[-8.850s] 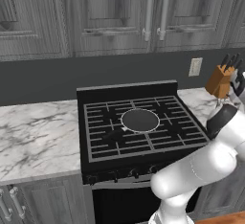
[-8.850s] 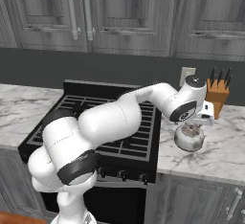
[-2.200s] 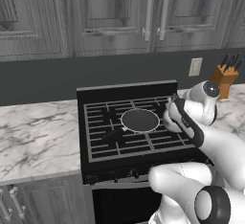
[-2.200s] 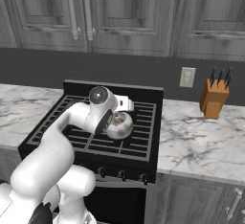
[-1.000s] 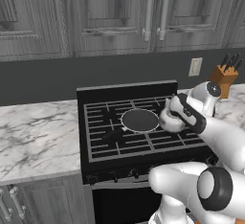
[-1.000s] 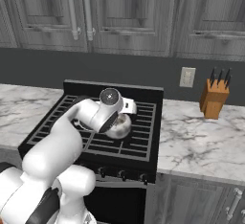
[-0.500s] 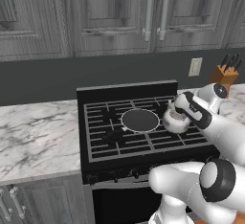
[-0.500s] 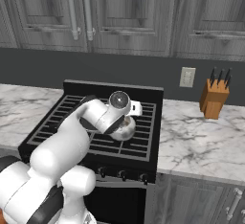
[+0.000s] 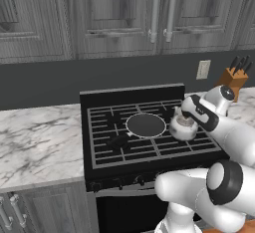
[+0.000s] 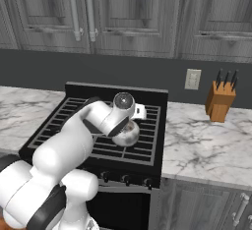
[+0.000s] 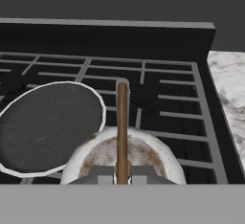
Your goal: Pick the kettle from the counter and place it on a stove burner. Then turn the burner on.
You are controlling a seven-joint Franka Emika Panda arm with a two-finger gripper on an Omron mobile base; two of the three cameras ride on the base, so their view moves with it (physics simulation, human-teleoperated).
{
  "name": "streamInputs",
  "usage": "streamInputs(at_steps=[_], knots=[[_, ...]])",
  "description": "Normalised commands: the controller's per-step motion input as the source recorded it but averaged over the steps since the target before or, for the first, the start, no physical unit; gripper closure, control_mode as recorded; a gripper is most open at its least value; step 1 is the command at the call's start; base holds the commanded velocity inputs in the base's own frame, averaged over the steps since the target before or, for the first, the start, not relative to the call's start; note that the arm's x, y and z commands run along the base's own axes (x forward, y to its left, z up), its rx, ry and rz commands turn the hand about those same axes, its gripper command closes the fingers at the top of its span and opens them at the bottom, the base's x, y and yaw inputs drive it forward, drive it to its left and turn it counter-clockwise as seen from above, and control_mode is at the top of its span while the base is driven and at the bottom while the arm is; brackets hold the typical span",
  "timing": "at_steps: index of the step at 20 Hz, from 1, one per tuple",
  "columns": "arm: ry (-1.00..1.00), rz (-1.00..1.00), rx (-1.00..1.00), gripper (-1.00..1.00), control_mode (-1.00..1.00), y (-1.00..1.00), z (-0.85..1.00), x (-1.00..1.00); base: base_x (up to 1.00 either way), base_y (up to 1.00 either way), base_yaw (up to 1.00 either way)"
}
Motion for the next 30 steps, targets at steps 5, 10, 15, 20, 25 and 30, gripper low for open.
streamInputs(at_steps=[5,10,15,20,25,30], knots=[[0.01,0.0,0.0,1.0,-1.0,0.0,0.0,0.0,0.0,0.0,0.0],[0.0,0.0,0.0,1.0,-1.0,0.0,0.0,0.0,0.0,0.0,0.0],[0.0,0.0,0.0,1.0,-1.0,0.0,0.0,0.0,0.0,0.0,0.0],[0.0,0.0,0.0,-1.0,-1.0,0.0,0.0,0.0,0.0,0.0,0.0],[0.0,0.0,0.0,-1.0,-1.0,0.0,0.0,0.0,0.0,0.0,0.0],[-0.01,0.0,0.0,-1.0,-1.0,0.0,0.06,-0.04,0.0,0.0,0.0]])
